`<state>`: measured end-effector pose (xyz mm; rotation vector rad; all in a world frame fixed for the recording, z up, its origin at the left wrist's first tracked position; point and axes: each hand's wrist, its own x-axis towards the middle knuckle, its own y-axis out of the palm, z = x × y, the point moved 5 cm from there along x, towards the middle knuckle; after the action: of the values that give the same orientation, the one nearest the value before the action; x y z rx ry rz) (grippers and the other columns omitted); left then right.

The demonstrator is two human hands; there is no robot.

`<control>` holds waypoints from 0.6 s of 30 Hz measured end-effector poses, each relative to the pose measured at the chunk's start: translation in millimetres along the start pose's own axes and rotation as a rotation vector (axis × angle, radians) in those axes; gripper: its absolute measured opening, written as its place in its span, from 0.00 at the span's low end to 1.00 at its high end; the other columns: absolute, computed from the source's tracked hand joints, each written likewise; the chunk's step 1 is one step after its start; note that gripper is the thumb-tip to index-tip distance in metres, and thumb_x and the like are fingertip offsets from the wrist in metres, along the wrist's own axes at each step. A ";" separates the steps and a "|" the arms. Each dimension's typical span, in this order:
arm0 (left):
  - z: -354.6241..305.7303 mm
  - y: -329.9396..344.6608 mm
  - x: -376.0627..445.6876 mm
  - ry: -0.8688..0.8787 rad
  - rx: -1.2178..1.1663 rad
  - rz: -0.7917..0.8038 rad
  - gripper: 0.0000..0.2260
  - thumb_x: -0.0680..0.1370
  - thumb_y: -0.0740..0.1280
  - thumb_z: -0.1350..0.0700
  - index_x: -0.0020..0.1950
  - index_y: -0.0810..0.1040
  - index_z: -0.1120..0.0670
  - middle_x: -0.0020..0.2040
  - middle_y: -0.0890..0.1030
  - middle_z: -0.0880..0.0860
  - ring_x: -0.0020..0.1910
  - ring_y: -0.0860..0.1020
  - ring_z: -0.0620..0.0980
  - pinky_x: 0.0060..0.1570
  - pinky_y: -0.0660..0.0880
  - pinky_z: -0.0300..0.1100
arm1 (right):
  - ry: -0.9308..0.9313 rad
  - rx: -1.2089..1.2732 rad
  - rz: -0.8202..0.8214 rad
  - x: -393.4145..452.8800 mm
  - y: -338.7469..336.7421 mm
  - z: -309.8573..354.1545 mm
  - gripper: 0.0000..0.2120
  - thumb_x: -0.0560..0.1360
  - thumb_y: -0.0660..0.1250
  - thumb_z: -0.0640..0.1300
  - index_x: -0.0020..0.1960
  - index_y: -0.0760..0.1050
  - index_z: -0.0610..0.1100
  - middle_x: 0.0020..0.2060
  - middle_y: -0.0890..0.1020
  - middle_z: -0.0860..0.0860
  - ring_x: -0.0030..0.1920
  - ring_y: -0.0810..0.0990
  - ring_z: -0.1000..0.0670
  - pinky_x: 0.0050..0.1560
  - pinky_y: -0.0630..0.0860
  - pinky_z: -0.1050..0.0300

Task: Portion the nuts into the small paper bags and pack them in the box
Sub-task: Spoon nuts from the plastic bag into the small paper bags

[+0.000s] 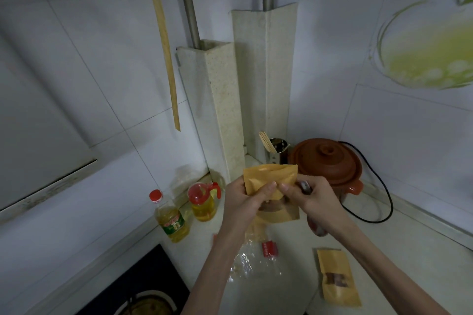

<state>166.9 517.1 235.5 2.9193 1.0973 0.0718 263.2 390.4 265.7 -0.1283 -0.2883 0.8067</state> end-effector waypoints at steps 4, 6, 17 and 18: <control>4.4 -0.6 -4.5 -0.021 -0.042 -0.044 0.07 0.74 0.72 0.47 0.41 0.85 0.49 0.38 0.85 0.51 0.40 0.84 0.48 0.36 0.78 0.37 | 0.077 0.058 -0.082 5.6 -4.7 -10.0 0.20 0.76 0.68 0.43 0.28 0.68 0.36 0.23 0.68 0.51 0.24 0.65 0.56 0.27 0.62 0.65; 8.1 -0.2 -5.4 -0.092 -0.084 -0.049 0.12 0.75 0.69 0.45 0.40 0.85 0.52 0.40 0.85 0.54 0.41 0.84 0.52 0.39 0.81 0.44 | 0.107 0.084 -0.123 5.8 -6.9 -15.0 0.21 0.76 0.67 0.43 0.30 0.68 0.32 0.25 0.70 0.47 0.27 0.68 0.53 0.27 0.65 0.64; 15.7 -5.0 -7.1 -0.027 0.060 -0.010 0.09 0.78 0.67 0.49 0.39 0.83 0.46 0.40 0.82 0.53 0.41 0.82 0.48 0.42 0.81 0.53 | 0.104 0.027 -0.126 -2.6 -13.9 -24.1 0.17 0.78 0.64 0.43 0.33 0.75 0.36 0.25 0.75 0.52 0.28 0.70 0.56 0.31 0.66 0.65; 25.5 -5.4 -7.4 -0.062 0.070 -0.028 0.09 0.78 0.67 0.50 0.39 0.83 0.47 0.40 0.82 0.53 0.40 0.81 0.47 0.42 0.81 0.53 | 0.130 0.001 -0.116 -3.9 -14.7 -31.1 0.16 0.78 0.64 0.42 0.33 0.76 0.37 0.24 0.73 0.55 0.27 0.68 0.57 0.30 0.64 0.66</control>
<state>159.1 516.2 209.6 2.9443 1.1533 -0.0578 280.2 377.4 238.5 -0.1612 -0.1708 0.6801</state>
